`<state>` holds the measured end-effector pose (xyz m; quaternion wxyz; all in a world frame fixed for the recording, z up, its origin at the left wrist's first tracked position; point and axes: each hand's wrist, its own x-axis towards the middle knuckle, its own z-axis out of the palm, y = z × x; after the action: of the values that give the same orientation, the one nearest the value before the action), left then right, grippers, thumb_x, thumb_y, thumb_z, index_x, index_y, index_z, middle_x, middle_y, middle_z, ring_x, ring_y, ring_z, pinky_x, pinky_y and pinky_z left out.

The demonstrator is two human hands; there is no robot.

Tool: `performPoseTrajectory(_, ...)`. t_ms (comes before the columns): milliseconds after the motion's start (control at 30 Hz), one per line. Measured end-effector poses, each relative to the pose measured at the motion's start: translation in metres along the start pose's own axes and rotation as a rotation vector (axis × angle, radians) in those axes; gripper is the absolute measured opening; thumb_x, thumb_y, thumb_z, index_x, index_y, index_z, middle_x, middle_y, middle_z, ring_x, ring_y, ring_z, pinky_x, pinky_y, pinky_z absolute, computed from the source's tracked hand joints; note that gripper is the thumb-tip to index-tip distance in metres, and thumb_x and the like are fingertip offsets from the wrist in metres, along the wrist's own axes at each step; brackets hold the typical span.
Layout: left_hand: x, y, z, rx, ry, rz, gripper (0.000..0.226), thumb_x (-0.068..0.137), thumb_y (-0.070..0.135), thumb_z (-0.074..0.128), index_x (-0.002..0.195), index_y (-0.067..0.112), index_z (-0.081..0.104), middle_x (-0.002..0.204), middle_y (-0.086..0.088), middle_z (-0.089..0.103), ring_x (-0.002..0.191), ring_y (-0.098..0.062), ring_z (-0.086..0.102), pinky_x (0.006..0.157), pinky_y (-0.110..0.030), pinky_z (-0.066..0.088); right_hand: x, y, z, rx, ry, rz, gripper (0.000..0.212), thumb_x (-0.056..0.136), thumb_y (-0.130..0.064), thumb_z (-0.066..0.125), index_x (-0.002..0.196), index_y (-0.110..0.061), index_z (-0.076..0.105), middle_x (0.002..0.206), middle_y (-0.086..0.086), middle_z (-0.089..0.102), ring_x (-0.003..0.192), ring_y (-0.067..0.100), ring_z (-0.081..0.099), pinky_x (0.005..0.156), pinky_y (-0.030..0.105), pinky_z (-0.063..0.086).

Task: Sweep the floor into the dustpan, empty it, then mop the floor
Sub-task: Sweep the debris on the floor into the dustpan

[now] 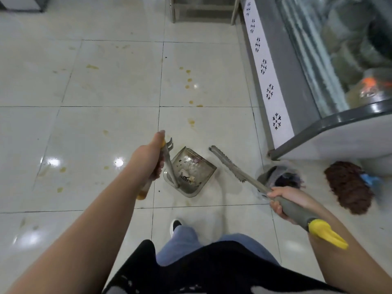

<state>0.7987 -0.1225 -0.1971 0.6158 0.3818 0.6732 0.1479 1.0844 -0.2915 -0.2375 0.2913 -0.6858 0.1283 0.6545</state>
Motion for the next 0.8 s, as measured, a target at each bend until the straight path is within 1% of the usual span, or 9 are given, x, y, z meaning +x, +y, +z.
performPoseTrajectory(67, -0.016, -0.022, 0.017, 0.029, 0.005, -0.006, 0.053, 0.065, 0.066, 0.046, 0.06, 0.014, 0.053, 0.038, 0.004, 0.046, 0.03, -0.011, 0.039, 0.037, -0.017, 0.035, 0.005, 0.021, -0.022, -0.024, 0.01, 0.02, 0.027, 0.097, -0.005, 0.04, 0.116, -0.023, 0.045, 0.036, 0.006, 0.044, 0.023, 0.009, 0.042, 0.027, 0.011, 0.038)
performPoseTrajectory(167, -0.039, -0.052, 0.046, 0.042, 0.046, -0.037, 0.051, 0.066, 0.063, 0.047, 0.056, 0.013, 0.054, 0.038, 0.004, 0.047, 0.031, -0.012, 0.039, 0.039, -0.02, 0.035, 0.014, 0.049, -0.059, -0.058, -0.007, 0.102, 0.012, 0.097, -0.005, 0.038, 0.091, -0.013, 0.044, 0.035, 0.005, 0.042, 0.022, 0.01, 0.041, 0.026, 0.011, 0.037)
performPoseTrajectory(233, -0.053, -0.068, 0.068, 0.033, 0.072, -0.087, 0.049, 0.074, 0.058, 0.048, 0.059, 0.012, 0.055, 0.038, 0.003, 0.047, 0.032, -0.013, 0.04, 0.041, -0.021, 0.036, 0.021, 0.067, -0.085, -0.047, -0.025, 0.154, 0.019, 0.097, -0.006, 0.036, 0.08, -0.01, 0.042, 0.035, 0.005, 0.041, 0.022, 0.01, 0.041, 0.025, 0.011, 0.036)
performPoseTrajectory(333, -0.071, -0.086, 0.094, -0.017, 0.052, -0.128, 0.046, 0.081, 0.052, 0.045, 0.066, 0.01, 0.055, 0.042, 0.0, 0.047, 0.033, -0.014, 0.04, 0.039, -0.019, 0.038, 0.027, 0.091, -0.118, -0.017, -0.044, 0.206, 0.024, 0.097, -0.007, 0.037, 0.074, -0.011, 0.04, 0.035, 0.004, 0.041, 0.022, 0.009, 0.041, 0.025, 0.011, 0.036)
performPoseTrajectory(433, -0.084, -0.095, 0.11, 0.001, -0.116, -0.193, 0.045, 0.082, 0.051, 0.044, 0.068, 0.009, 0.051, 0.047, -0.003, 0.049, 0.036, -0.016, 0.045, 0.042, -0.02, 0.043, 0.028, 0.108, -0.139, 0.052, -0.054, 0.224, 0.025, 0.097, -0.008, 0.038, 0.072, -0.011, 0.039, 0.036, 0.003, 0.04, 0.023, 0.008, 0.041, 0.025, 0.011, 0.037)
performPoseTrajectory(533, -0.088, -0.095, 0.117, 0.056, -0.293, -0.246, 0.049, 0.079, 0.054, 0.048, 0.074, 0.006, 0.052, 0.05, -0.006, 0.057, 0.044, -0.02, 0.054, 0.054, -0.026, 0.049, 0.03, 0.116, -0.151, 0.081, -0.057, 0.212, 0.023, 0.096, -0.007, 0.036, 0.073, -0.011, 0.038, 0.037, 0.003, 0.04, 0.024, 0.009, 0.042, 0.026, 0.012, 0.038)
performPoseTrajectory(600, -0.083, -0.092, 0.114, 0.048, -0.429, -0.32, 0.055, 0.075, 0.06, 0.05, 0.078, 0.005, 0.053, 0.057, -0.008, 0.059, 0.052, -0.024, 0.059, 0.062, -0.031, 0.05, 0.027, 0.119, -0.151, 0.081, -0.054, 0.209, 0.023, 0.096, -0.007, 0.036, 0.074, -0.011, 0.038, 0.037, 0.004, 0.041, 0.024, 0.009, 0.042, 0.027, 0.012, 0.038)
performPoseTrajectory(667, -0.075, -0.089, 0.111, 0.056, -0.55, -0.418, 0.068, 0.067, 0.07, 0.05, 0.076, 0.004, 0.061, 0.066, -0.012, 0.062, 0.061, -0.027, 0.063, 0.066, -0.036, 0.052, 0.022, 0.124, -0.149, 0.113, -0.055, 0.208, 0.021, 0.096, -0.007, 0.036, 0.075, -0.01, 0.038, 0.037, 0.005, 0.041, 0.023, 0.01, 0.042, 0.027, 0.011, 0.038)
performPoseTrajectory(800, -0.056, -0.094, 0.107, 0.009, -0.568, -0.475, 0.089, 0.064, 0.084, 0.041, 0.066, 0.001, 0.073, 0.075, -0.018, 0.069, 0.07, -0.032, 0.069, 0.062, -0.042, 0.056, 0.012, 0.135, -0.144, 0.201, -0.045, 0.186, 0.021, 0.096, -0.006, 0.036, 0.076, -0.011, 0.038, 0.035, 0.005, 0.041, 0.022, 0.01, 0.041, 0.026, 0.011, 0.037)
